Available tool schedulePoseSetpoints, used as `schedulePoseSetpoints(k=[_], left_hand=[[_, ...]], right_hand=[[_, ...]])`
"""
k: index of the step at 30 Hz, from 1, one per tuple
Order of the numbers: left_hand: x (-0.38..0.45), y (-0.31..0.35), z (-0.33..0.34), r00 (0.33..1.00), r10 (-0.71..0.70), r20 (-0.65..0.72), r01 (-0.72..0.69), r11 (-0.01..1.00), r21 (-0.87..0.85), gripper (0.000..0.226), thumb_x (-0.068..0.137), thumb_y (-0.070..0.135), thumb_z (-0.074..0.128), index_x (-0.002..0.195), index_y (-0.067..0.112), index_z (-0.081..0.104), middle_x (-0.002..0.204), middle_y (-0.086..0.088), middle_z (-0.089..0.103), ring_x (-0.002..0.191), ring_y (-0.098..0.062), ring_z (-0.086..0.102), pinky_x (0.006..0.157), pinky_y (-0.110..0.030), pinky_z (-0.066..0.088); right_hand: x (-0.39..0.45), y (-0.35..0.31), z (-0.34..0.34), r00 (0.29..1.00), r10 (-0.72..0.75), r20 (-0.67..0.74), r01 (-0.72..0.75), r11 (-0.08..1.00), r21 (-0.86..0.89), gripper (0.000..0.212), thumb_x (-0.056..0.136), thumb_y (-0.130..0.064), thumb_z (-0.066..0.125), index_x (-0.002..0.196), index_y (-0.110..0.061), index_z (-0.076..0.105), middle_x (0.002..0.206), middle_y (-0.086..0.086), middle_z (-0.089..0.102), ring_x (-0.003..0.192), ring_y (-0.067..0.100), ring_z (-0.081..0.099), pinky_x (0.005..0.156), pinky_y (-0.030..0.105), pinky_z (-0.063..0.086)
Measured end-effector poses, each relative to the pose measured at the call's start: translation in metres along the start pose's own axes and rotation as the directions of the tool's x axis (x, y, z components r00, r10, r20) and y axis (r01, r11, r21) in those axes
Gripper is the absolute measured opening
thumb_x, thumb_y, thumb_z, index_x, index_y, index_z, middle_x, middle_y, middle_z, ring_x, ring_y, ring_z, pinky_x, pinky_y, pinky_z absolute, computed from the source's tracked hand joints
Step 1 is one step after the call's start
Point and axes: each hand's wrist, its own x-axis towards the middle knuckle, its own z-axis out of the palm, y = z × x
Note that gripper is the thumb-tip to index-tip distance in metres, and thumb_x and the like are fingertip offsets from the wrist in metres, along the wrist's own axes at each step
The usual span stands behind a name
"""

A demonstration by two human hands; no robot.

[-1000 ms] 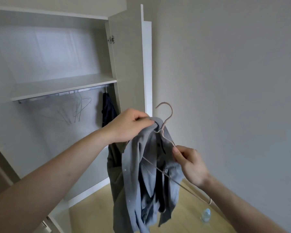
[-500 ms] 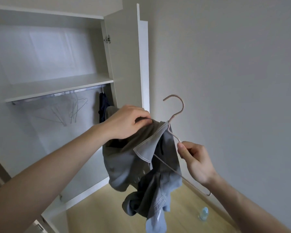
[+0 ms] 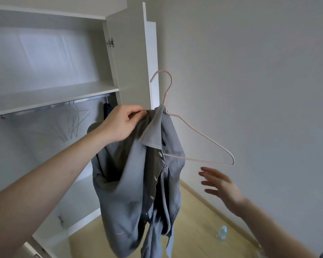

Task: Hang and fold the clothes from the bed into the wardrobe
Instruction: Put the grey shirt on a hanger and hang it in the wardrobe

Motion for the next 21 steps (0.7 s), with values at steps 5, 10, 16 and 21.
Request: schedulePoseSetpoints(k=[5, 10, 16, 21], left_hand=[[0.003, 0.001, 0.002, 1.0, 0.017, -0.002, -0.017, 0.998, -0.053, 0.034, 0.102, 0.043, 0.05, 0.084, 0.018, 0.065, 0.076, -0.001, 0.064, 0.073, -0.005, 0.051, 0.069, -0.027, 0.043], [-0.001, 0.006, -0.005, 0.999, 0.034, 0.016, -0.032, 0.996, -0.077, 0.028, 0.104, 0.038, 0.052, 0.086, 0.023, 0.067, 0.079, 0.001, 0.067, 0.075, -0.001, 0.053, 0.071, -0.025, 0.044], [-0.017, -0.001, -0.03, 0.998, -0.009, 0.063, 0.01, 1.0, -0.014, 0.026, 0.106, 0.029, 0.054, 0.087, 0.022, 0.07, 0.078, 0.003, 0.068, 0.076, -0.006, 0.057, 0.073, -0.032, 0.047], [-0.039, -0.021, -0.034, 0.989, -0.098, 0.11, 0.076, 0.979, 0.187, 0.017, 0.102, 0.036, 0.058, 0.097, 0.029, 0.073, 0.079, 0.008, 0.072, 0.076, -0.013, 0.067, 0.071, -0.037, 0.053]], right_hand=[[0.008, -0.008, 0.053, 0.986, -0.116, 0.122, 0.142, 0.962, -0.232, 0.1, 0.054, -0.074, 0.089, 0.141, -0.047, 0.046, 0.135, -0.026, 0.057, 0.112, 0.005, 0.066, 0.086, 0.026, 0.058], [0.045, -0.015, 0.069, 0.978, -0.192, 0.083, 0.209, 0.915, -0.345, 0.081, 0.072, -0.054, 0.088, 0.143, -0.04, 0.051, 0.128, -0.019, 0.061, 0.085, 0.017, 0.073, 0.078, 0.022, 0.056], [0.072, -0.027, 0.032, 0.943, -0.329, -0.048, 0.238, 0.767, -0.596, 0.033, 0.094, -0.043, 0.072, 0.07, -0.023, 0.064, 0.058, -0.014, 0.058, 0.055, 0.005, 0.05, 0.054, 0.022, 0.039], [0.077, -0.081, -0.008, 0.888, -0.428, -0.169, 0.265, 0.776, -0.572, 0.036, 0.097, -0.041, 0.069, 0.078, -0.011, 0.067, 0.061, -0.006, 0.057, 0.059, 0.012, 0.05, 0.048, 0.016, 0.036]])
